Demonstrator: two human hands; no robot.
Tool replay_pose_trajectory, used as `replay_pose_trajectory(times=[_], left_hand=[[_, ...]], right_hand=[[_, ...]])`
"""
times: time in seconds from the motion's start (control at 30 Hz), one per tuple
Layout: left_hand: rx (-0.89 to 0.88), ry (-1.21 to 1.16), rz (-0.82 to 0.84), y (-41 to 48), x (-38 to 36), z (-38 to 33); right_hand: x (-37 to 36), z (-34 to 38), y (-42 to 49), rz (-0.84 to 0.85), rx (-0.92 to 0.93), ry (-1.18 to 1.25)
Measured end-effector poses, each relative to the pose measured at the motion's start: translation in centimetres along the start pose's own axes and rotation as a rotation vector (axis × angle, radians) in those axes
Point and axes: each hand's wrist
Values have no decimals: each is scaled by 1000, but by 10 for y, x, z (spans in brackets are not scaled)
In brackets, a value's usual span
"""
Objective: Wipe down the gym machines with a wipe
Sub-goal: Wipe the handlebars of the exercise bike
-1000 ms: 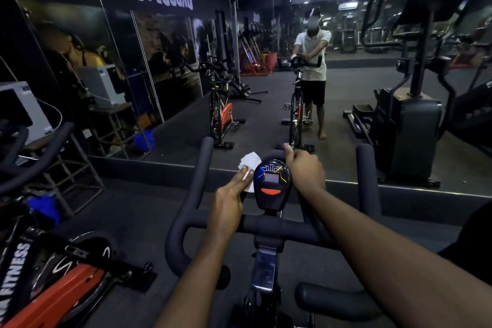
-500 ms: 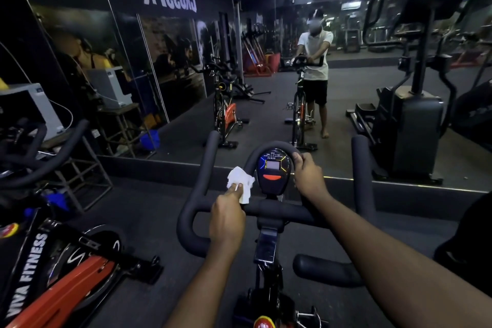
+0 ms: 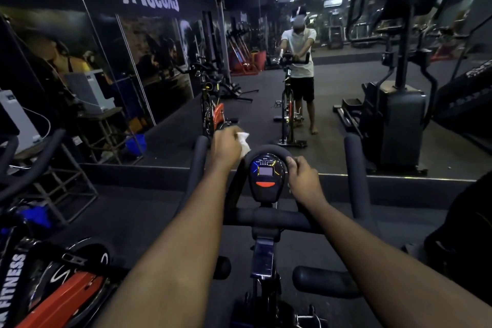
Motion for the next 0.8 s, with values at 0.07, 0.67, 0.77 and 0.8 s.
replay_pose_trajectory(times=[0.07, 0.67, 0.77, 0.8], left_hand=[[30, -55, -54, 13, -7, -2], [52, -49, 319, -43, -24, 73], [98, -11, 215, -73, -25, 86], [95, 23, 175, -82, -24, 86]], right_hand=[[-1, -2, 2, -10, 12, -9], [-1, -6, 5, -17, 46, -42], [-1, -3, 2, -19, 31, -47], [-1, -2, 1, -22, 30, -54]])
Point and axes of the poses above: each hand's wrist, its own y-axis towards the middle knuckle, its own x-axis out of the back of the hand, z = x × y, and after that the axes turned 9 degrees about y, right-handed
